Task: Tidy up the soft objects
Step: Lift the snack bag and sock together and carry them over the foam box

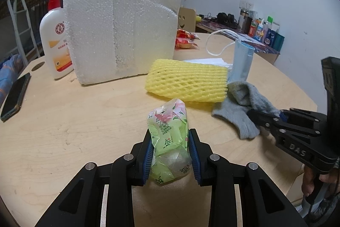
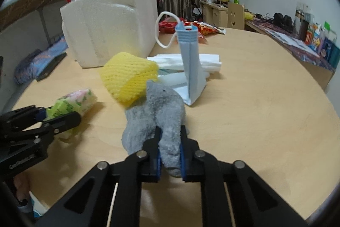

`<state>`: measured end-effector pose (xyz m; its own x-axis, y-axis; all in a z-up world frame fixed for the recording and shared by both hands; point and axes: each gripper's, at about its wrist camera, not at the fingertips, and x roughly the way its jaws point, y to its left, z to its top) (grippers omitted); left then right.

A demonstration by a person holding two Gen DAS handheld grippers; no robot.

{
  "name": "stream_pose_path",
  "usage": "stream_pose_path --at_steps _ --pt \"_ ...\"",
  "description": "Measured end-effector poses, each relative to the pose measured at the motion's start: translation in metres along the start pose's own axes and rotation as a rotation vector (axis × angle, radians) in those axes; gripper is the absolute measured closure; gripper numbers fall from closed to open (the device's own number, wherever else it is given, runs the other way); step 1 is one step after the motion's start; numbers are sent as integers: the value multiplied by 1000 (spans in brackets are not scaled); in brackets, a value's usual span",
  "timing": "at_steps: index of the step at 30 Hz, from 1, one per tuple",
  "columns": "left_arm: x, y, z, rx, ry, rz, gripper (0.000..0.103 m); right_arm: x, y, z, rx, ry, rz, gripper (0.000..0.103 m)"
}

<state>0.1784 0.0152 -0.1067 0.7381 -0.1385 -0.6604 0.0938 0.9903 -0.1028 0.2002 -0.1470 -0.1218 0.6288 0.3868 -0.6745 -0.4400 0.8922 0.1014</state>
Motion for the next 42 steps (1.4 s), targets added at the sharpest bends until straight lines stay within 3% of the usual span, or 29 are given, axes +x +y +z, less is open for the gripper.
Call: stream_pose_path --at_steps 10,15,25,42 --pt "-17 2 -3 -17 -69 -54 70 -48 -7 9 36 -136 5 87" --pt "-33 3 -4 -23 -92 -31 70 -56 1 8 21 -157 13 87" --pt "-93 -6 -4 12 -215 4 70 -82 12 3 1 -229 34 87" --pt "-148 -11 2 44 -327 73 70 -124 29 3 -26 -344 62 86"
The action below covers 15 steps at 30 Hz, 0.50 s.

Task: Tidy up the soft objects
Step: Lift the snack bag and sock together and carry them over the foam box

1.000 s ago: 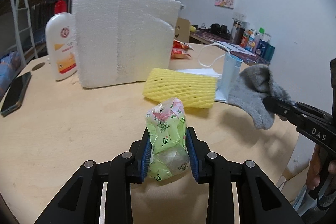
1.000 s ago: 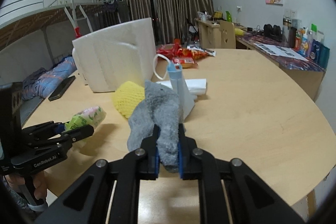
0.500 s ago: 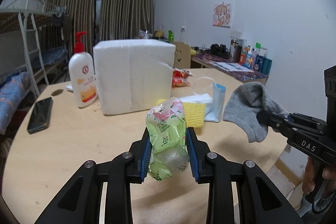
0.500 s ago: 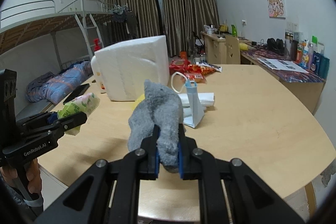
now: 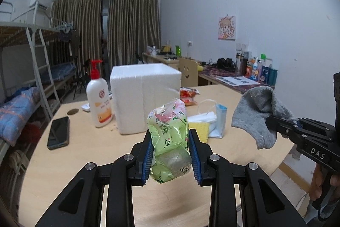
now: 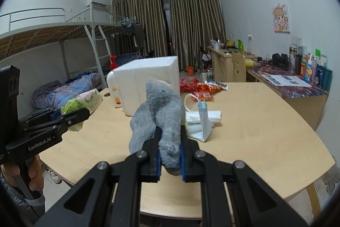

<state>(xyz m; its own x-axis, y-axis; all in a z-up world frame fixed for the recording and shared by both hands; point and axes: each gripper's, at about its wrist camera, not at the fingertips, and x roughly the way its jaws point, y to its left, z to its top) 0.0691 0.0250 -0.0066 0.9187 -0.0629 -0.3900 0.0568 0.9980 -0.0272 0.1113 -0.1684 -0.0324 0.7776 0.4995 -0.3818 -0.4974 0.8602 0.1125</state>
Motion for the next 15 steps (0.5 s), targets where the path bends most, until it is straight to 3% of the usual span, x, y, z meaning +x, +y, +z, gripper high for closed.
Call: stream_pose_path --at_steps 15 --pt "-35 -1 11 15 -67 27 70 -21 13 14 -21 -82 21 86"
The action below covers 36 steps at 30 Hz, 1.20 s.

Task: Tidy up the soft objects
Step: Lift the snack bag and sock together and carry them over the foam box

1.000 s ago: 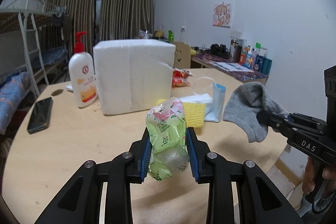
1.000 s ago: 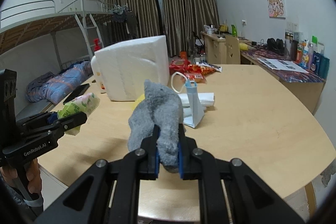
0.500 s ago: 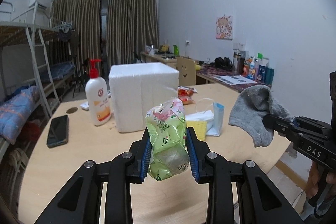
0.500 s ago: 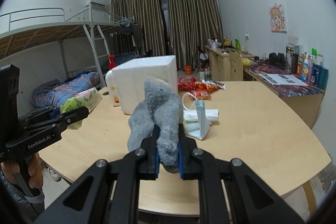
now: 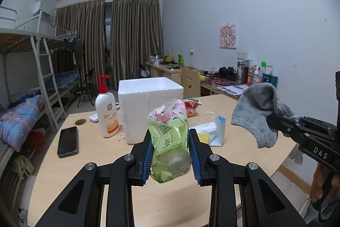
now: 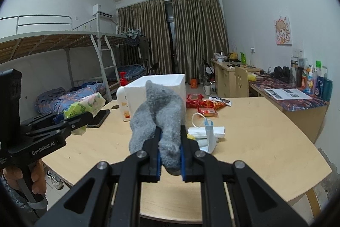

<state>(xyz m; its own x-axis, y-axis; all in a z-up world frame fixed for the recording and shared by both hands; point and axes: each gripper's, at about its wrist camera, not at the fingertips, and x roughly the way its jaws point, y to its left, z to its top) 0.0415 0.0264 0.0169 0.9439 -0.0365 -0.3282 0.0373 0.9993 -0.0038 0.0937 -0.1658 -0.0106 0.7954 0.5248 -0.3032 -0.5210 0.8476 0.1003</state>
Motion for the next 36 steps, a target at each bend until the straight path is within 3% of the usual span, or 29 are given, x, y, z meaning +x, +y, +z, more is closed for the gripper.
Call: stream_pose_path --at_steps 18,36 --pt "-6 7 7 -13 -25 22 71 7 3 11 -38 -16 30 86" --pt "17 14 47 -5 -46 -1 71 32 5 42 -36 -22 80 86"
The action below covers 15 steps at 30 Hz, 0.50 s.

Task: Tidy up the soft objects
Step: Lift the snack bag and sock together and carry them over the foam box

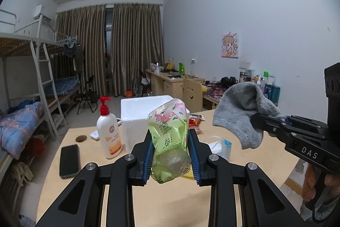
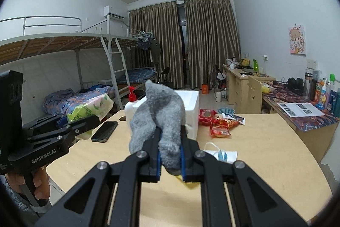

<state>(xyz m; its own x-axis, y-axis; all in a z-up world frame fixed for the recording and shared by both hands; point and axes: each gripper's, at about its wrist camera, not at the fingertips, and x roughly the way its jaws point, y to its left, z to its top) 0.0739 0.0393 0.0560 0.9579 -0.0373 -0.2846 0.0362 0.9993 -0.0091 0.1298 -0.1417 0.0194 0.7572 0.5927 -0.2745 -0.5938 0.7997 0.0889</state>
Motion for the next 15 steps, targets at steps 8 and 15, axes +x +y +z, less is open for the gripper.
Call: stream_pose_path --at_steps 8,15 --pt "18 6 17 1 0 10 71 17 -5 11 1 6 12 86" --pt "36 14 34 -3 4 5 71 35 -8 24 -10 18 18 86"
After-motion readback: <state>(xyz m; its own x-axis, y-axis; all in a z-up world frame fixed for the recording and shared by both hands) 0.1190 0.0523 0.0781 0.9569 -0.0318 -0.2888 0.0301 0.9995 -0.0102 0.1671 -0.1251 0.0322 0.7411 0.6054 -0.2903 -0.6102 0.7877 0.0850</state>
